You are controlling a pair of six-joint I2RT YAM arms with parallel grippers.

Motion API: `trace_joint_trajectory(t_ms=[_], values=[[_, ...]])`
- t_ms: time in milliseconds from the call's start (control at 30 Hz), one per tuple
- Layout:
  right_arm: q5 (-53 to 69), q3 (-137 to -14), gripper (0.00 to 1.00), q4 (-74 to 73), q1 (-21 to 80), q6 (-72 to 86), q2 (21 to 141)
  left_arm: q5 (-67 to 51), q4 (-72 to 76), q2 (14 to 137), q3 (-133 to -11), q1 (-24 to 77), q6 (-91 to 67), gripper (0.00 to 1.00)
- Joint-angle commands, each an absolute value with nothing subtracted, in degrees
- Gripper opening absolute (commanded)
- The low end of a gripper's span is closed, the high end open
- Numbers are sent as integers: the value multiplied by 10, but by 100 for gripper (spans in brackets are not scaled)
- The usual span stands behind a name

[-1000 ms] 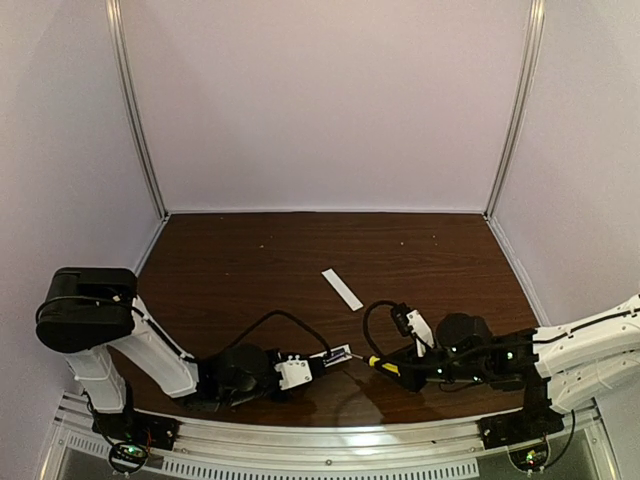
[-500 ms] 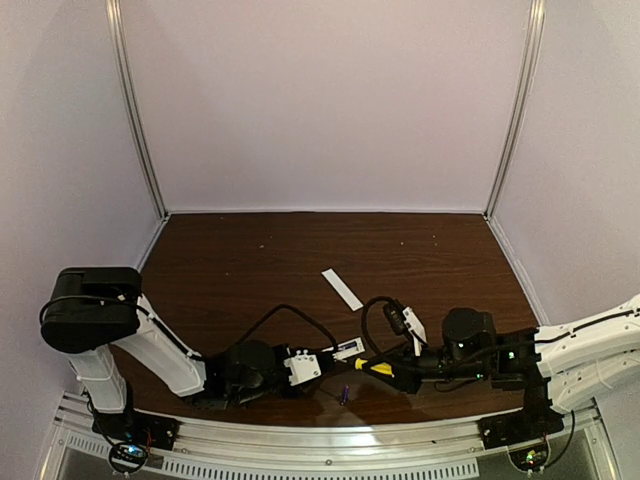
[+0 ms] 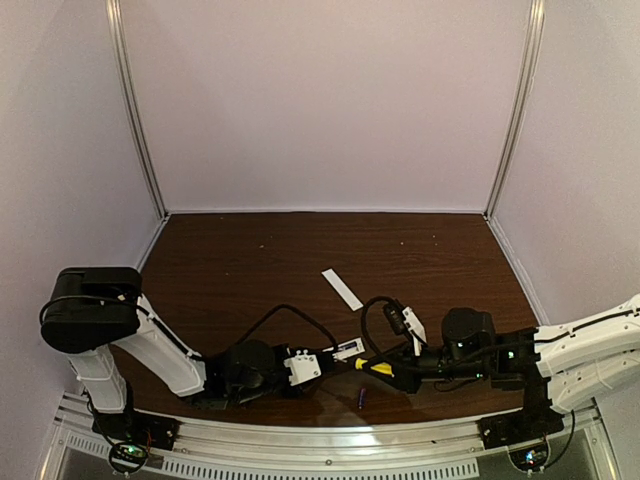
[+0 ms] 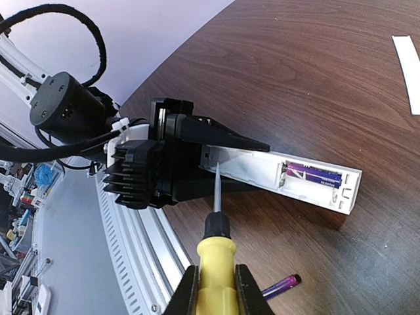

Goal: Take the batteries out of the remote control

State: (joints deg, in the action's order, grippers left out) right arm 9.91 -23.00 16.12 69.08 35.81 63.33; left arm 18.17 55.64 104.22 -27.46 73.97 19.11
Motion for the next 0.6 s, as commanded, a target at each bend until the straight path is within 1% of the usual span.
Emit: trace_joint_trajectory(t_ms=[0,400,567], values=[[77,-244,0,151,689,356,630,170,582,1039,-283,737,179,0],[39,-253,0,118,689,364,611,143,582,1032,-280,737,170,0],[30,-262,0,94,688,369,601,153,572,1033,-284,737,167,0]])
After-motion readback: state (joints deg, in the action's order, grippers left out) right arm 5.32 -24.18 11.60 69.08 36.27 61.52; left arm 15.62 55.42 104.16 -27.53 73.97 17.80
